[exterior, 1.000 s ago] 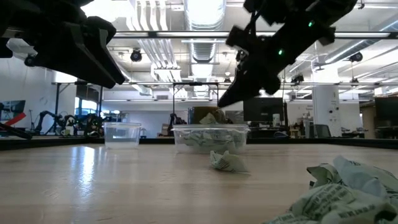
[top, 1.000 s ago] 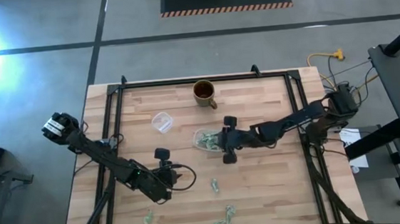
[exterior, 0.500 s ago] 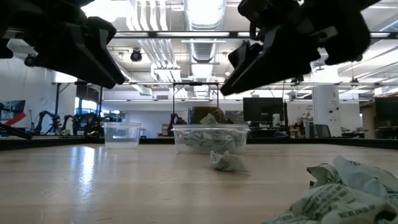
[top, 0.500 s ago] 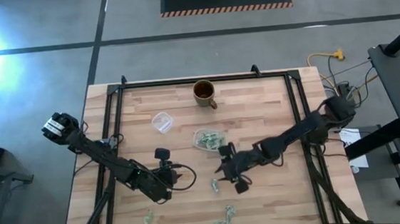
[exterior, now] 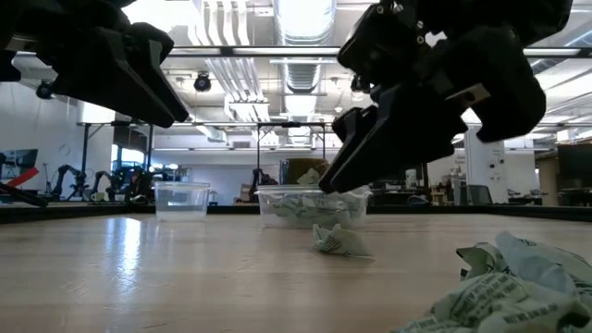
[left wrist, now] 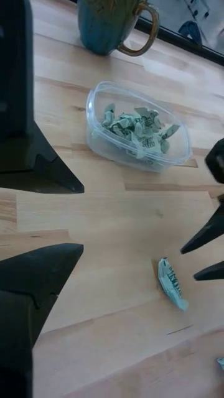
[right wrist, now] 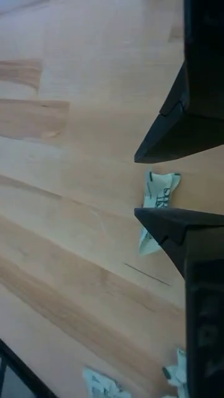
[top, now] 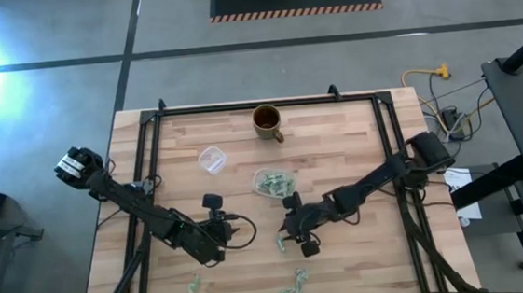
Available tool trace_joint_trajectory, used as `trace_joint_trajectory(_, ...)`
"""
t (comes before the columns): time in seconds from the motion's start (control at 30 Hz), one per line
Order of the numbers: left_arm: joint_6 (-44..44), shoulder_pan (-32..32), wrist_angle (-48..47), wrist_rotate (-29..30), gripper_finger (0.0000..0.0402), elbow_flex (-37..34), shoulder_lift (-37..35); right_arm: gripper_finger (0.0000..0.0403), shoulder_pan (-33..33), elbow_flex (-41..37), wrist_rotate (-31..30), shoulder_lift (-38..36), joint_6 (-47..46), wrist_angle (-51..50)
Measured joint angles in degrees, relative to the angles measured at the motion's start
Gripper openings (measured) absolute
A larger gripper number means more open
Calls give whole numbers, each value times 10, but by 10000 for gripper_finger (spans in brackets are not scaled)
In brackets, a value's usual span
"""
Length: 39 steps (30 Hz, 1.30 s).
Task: Pick and place Stevia / Truvia into bins
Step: Put the green stevia packet into the transparent container
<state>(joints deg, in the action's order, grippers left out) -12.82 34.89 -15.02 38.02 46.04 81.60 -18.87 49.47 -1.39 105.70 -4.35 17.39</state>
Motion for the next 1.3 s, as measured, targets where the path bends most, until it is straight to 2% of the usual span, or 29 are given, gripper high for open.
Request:
trace_joint_trajectory(0.2,-1,0,2,0,123,0,0,119,0,0,2,33,3,24)
trace_joint_trajectory(0.67,-1,0,7,0,123,-3,0,109,2,9,4,56,2,33)
trace_joint_trajectory(1.0,-1,0,9,0,123,-3,0,118,10,9,14,57,-13,34)
trace_joint_trajectory(1.3,-1,0,9,0,123,-3,0,78,11,9,26,58,-14,25)
